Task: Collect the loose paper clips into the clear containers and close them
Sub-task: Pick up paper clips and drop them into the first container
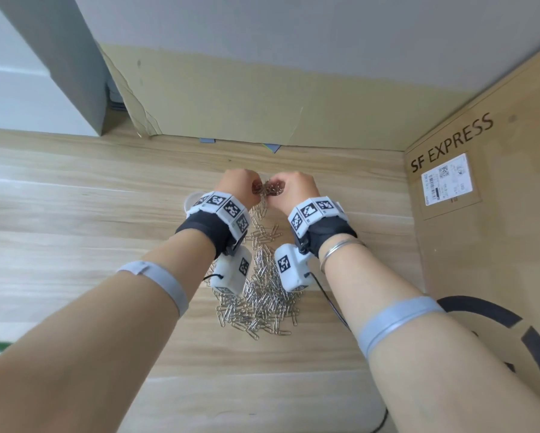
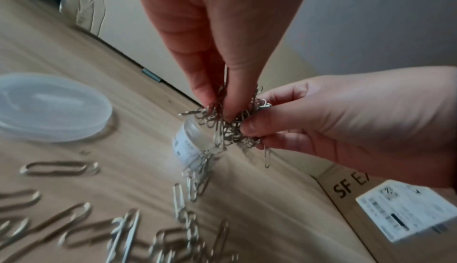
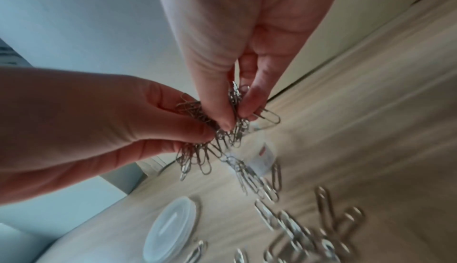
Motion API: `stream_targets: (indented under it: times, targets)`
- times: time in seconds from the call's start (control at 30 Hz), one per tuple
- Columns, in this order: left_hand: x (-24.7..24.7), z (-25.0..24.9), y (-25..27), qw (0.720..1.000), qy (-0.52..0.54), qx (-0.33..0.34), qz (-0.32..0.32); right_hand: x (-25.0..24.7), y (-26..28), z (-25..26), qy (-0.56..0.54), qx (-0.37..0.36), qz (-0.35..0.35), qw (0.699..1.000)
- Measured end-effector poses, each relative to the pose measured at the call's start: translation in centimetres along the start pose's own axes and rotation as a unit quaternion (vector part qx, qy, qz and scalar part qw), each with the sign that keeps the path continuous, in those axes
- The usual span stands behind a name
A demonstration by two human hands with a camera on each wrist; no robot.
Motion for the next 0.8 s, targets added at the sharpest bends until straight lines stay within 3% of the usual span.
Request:
stream_targets:
  times: [0.13, 0.63, 0.8]
  targets:
    - [-1.8, 0.8, -1.2, 0.999, 0.016, -0.019, -0.032, -0.7, -1.8, 1.2, 0.001, -0.014, -0.012, 1.0]
    - [-0.7, 2.4, -3.1, 0.998, 0.034, -0.038, -0.026, 1.2, -3.5, 0.4, -0.037, -0.012, 0.02, 0.999]
    - [-0.1, 1.5, -3.7, 0.999, 0.01, -0.032, -0.005, -0.8, -3.3, -0.8, -0.069, 0.0, -0.022, 0.997]
Point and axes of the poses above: each hand's wrist, its own y-axis away from the middle knuckle, its own x-axis out of the palm, z = x × y, the point moved 10 cm from there along -y, towards the middle knuckle, and after that the axes turned 2 degrees about -y, right-handed, at the moved point
